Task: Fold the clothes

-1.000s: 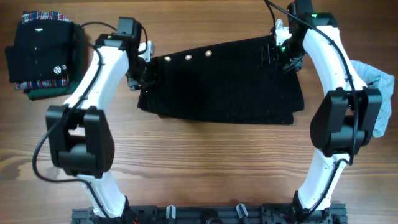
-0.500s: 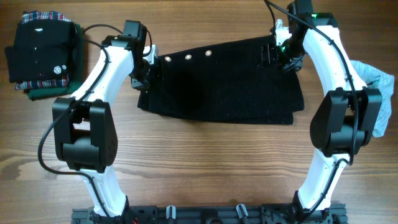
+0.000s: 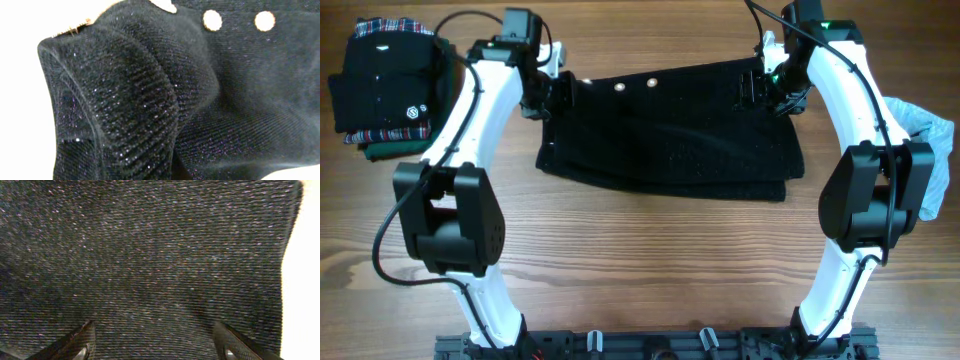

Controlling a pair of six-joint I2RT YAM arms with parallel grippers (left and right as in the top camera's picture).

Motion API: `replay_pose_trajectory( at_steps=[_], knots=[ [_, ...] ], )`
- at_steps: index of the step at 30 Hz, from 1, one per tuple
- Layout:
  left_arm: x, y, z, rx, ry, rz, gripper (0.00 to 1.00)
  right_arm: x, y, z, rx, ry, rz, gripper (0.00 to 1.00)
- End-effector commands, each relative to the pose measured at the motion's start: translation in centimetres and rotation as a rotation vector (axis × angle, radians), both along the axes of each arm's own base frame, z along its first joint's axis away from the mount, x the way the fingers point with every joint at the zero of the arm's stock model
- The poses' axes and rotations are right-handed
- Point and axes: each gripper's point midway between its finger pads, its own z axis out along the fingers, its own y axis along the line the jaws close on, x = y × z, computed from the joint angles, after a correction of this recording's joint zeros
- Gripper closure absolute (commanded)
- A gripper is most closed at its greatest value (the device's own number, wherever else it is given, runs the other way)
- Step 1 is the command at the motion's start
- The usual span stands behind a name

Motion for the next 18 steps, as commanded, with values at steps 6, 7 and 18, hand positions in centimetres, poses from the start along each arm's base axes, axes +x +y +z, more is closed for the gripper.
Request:
replay_pose_trajectory(
  at_steps=[6, 7, 18],
  knots=[
    [-0.6, 4.4, 1.3, 0.099, 0.011, -0.066, 0.96, 0.4, -0.1, 1.0, 0.001, -0.029, 0.009, 0.24],
    [-1.1, 4.5, 1.2, 0.103, 0.027, -0.081, 0.93, 0.4, -0.1, 1.0, 0.001, -0.030, 0.010, 0.24],
    [-4.6, 5.0, 0.7, 0.128, 0.169, -0.099, 0.25, -0.5, -0.7, 0.5, 0.004, 0.019, -0.041, 0.22]
  ],
)
